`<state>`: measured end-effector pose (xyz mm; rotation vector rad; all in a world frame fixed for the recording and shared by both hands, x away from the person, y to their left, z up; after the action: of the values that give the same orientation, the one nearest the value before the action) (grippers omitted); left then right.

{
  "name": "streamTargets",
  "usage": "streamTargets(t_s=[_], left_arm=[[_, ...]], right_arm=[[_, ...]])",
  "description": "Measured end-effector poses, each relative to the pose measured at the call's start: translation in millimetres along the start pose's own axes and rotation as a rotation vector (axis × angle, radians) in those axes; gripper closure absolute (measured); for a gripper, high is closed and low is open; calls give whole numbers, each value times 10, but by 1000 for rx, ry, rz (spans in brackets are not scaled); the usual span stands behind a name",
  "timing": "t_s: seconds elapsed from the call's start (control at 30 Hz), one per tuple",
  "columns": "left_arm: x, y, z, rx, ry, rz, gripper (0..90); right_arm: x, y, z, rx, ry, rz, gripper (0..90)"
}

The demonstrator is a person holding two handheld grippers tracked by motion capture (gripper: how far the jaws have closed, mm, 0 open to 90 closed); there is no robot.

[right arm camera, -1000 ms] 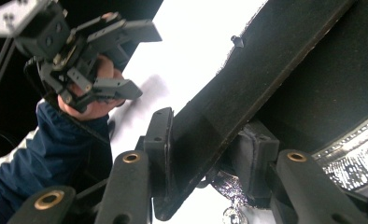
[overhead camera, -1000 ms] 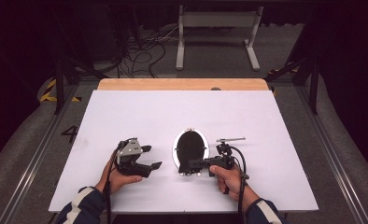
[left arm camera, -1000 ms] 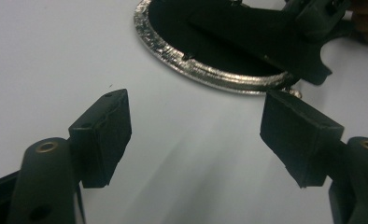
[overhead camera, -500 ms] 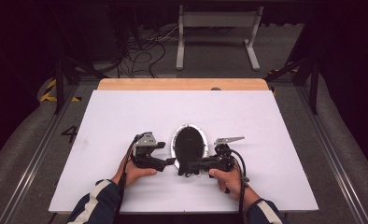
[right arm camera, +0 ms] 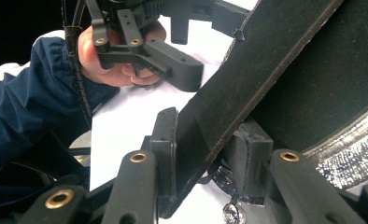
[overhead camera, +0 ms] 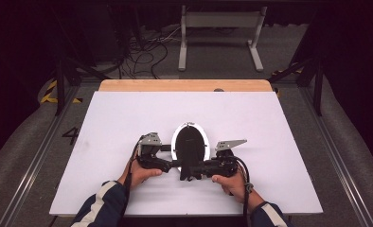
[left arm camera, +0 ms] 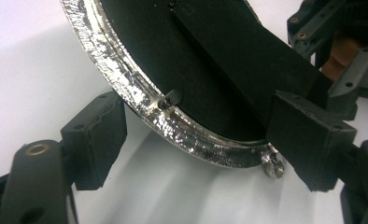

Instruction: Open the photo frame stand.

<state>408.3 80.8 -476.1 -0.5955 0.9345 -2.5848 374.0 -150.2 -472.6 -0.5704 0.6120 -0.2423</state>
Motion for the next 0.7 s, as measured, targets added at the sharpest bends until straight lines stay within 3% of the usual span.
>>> streamTargets(t_s=[0.03, 0.17, 0.37, 0.53, 0.67, 0.7], left_arm=[[-9, -1, 0, -3, 11, -2, 232], [0, -25, 3, 12, -9, -20, 283], [22, -101, 19, 65, -16, -60, 317], [71, -168, 50, 122, 13, -94, 379], [112, -144, 51, 112, 27, -112, 455], [106, -141, 56, 106, 50, -103, 460]], right_arm=[[-5, 0, -2, 1, -6, -4, 658], [-20, -7, -2, -6, -22, -8, 661], [-29, -28, -14, -19, -29, -26, 668], [-1, -46, -34, -31, -17, -47, 690], [8, -54, -42, -28, -18, -59, 708], [2, -53, -40, -30, -22, -66, 707]])
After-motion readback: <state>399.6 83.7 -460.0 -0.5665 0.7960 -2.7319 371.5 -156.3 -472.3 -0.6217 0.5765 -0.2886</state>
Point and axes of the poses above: each handheld gripper's, and its own axes: y roughly forward along the jaws, z roughly out of its top, x roughly to its right, the point moved 3 cm from there along y, roughly forward along the jaws, and after that the axes turned 11 degrees about -x, right-handed, at the moved point
